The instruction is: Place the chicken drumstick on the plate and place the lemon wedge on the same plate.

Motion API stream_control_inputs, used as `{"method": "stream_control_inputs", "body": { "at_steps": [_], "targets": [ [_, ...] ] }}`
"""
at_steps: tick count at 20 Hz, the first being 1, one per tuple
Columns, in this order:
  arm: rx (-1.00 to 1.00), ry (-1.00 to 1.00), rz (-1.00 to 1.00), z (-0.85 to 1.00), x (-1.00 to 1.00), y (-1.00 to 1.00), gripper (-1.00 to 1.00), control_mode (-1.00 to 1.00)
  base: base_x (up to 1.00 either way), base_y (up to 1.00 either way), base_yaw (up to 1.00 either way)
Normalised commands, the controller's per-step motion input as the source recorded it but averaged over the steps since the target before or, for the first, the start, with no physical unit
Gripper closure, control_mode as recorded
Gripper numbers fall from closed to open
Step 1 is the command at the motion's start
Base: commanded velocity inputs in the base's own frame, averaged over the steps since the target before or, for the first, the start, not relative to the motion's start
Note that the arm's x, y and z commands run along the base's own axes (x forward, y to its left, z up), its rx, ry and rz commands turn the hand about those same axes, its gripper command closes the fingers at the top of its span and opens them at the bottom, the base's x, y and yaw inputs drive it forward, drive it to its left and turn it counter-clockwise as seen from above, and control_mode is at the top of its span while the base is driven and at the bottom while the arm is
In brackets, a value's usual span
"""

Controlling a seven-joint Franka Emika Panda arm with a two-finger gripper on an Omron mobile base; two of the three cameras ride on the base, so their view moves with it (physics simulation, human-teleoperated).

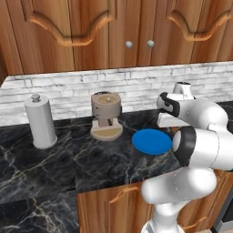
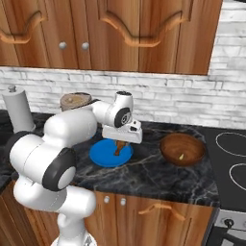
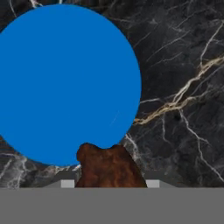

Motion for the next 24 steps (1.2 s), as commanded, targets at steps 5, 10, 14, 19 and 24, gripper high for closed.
{"method": "stream_control_inputs", "body": {
  "at_steps": [5, 10, 14, 19, 24],
  "targets": [
    [0.0, 0.0, 0.0, -0.03, 0.06, 0.04, 1.0, -1.0, 0.28, 0.28, 0.0],
    [-0.01, 0.0, 0.0, -0.11, 0.19, 0.02, 1.0, -1.0, 0.0, 0.0, 0.0],
    [-0.04, -0.06, 0.0, -0.34, 0.22, 0.23, 1.0, -1.0, 0.0, 0.0, 0.0],
    [0.0, -0.07, 0.0, -0.42, 0.28, 0.38, 1.0, -1.0, 0.0, 0.0, 0.0],
    [0.04, 0.0, 0.0, -0.33, 0.14, 0.38, 1.0, -1.0, 0.0, 0.0, 0.0]
  ]
}}
